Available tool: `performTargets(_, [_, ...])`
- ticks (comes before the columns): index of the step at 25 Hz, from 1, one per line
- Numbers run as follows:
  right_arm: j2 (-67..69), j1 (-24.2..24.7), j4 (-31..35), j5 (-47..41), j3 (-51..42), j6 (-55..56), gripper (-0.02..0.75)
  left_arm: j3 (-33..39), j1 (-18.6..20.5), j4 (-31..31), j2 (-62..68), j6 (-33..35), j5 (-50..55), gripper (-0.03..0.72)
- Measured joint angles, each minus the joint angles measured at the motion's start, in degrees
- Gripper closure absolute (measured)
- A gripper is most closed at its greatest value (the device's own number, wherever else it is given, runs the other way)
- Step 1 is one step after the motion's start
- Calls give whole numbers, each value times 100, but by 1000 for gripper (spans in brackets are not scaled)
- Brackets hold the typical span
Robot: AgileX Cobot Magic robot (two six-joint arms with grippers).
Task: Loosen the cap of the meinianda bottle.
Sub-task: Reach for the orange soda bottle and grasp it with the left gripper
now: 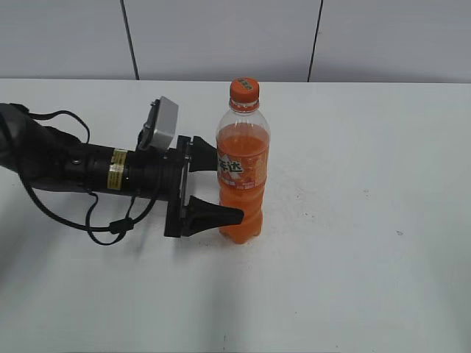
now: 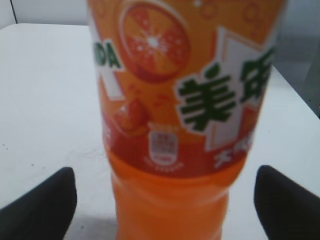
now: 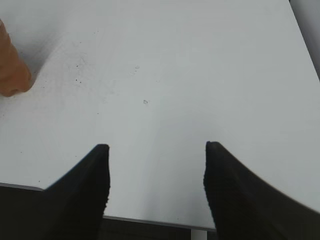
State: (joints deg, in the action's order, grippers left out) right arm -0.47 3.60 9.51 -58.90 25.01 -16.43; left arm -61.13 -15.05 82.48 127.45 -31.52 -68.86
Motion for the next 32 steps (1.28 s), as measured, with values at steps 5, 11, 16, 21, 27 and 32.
performTargets(5, [0, 0, 0, 0, 0, 0, 286, -459, -282, -56, 279, -283, -6, 79])
performTargets(11, [0, 0, 0, 0, 0, 0, 286, -541, -450, -144, 459, -337, -29, 156])
performTargets(16, [0, 0, 0, 0, 0, 0, 286, -546, -451, -159, 472, -339, -30, 190])
performTargets(21, [0, 0, 0, 0, 0, 0, 286, -546, -451, -205, 472, -343, -19, 266])
performTargets(27, [0, 0, 0, 0, 0, 0, 286, -546, -451, -224, 472, -343, -13, 284])
performTargets(32, [0, 0, 0, 0, 0, 0, 286, -546, -451, -224, 472, -343, -13, 284])
